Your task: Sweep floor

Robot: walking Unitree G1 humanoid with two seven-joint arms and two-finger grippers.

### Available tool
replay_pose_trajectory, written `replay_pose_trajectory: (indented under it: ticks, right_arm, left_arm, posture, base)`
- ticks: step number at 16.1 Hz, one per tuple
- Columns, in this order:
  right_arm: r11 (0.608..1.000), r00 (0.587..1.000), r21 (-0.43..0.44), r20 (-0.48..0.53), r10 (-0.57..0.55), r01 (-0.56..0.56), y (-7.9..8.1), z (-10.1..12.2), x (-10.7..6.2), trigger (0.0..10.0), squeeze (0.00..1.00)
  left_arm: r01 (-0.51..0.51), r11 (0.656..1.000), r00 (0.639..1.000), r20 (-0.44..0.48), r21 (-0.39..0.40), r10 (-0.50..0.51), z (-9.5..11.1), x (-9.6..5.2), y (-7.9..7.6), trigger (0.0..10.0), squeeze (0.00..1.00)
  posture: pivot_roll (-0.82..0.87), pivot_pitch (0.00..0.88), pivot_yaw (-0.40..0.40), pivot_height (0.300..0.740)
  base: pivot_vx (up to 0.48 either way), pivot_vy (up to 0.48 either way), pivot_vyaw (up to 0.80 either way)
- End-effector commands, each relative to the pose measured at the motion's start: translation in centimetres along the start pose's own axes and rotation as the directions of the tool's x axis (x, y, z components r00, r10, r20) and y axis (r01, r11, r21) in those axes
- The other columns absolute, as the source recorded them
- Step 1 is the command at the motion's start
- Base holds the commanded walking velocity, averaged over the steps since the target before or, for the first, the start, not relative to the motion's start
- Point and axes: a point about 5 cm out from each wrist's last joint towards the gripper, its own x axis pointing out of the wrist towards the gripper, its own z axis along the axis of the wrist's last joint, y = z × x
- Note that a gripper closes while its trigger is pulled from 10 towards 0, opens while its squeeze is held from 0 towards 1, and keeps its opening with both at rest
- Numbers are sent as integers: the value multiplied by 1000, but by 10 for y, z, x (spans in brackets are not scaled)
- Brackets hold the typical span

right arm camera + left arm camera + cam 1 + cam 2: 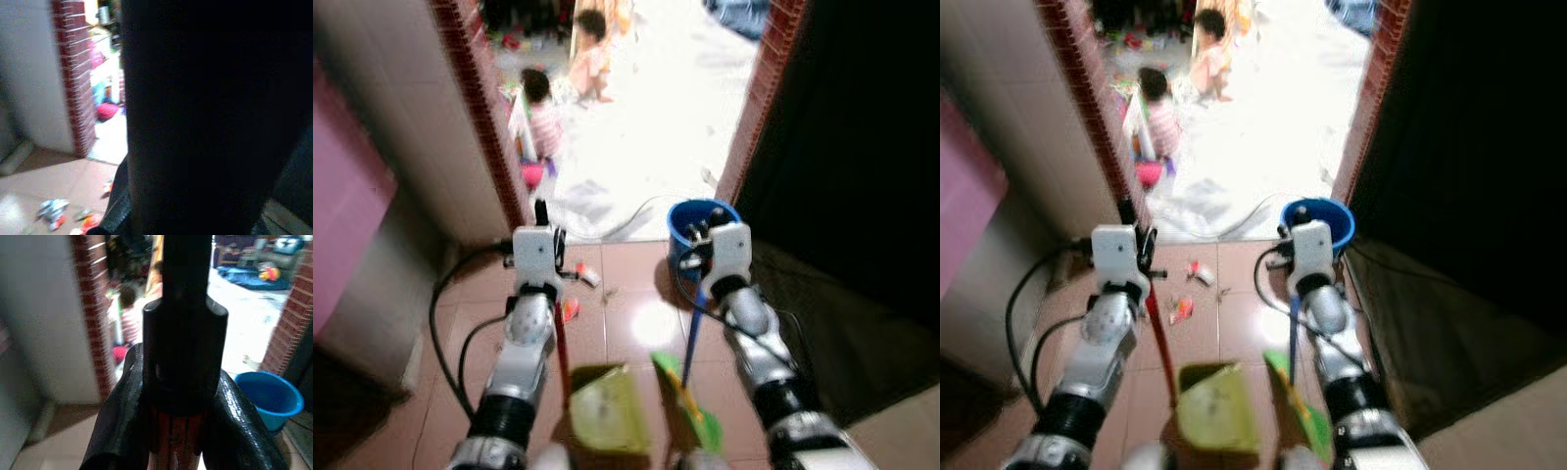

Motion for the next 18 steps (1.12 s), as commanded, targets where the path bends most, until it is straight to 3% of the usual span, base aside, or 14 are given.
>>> replay_pose_trajectory:
  ticks: [1,3,5,9,18]
  right_arm:
    - [1000,1000,18,13,0,0,3,4,3,10000,0]
    - [1000,1000,14,13,-1,1,2,4,3,10000,0]
    - [1000,1000,6,15,-1,1,2,4,4,10000,0]
    - [1000,1000,1,15,-2,2,2,4,4,10000,0]
    - [999,999,-5,24,-35,35,1,4,3,10000,0]
  left_arm:
    - [-13,999,998,64,35,11,13,5,4,10000,0]
    - [6,999,998,66,51,-10,11,4,2,10000,0]
    - [-2,1000,998,67,-2,2,10,3,4,10000,0]
    - [40,999,997,60,-22,-39,9,0,1,10000,0]
    - [31,999,997,69,-11,-30,7,-2,3,10000,0]
  posture:
    - [-19,0,26,740]
    - [-19,0,26,740]
    - [-22,0,27,740]
    - [-20,0,28,740]
    - [-21,0,34,740]
  base:
    - [0,341,0]
    - [0,0,0]
    - [0,0,0]
    - [0,0,731]
    - [0,0,0]
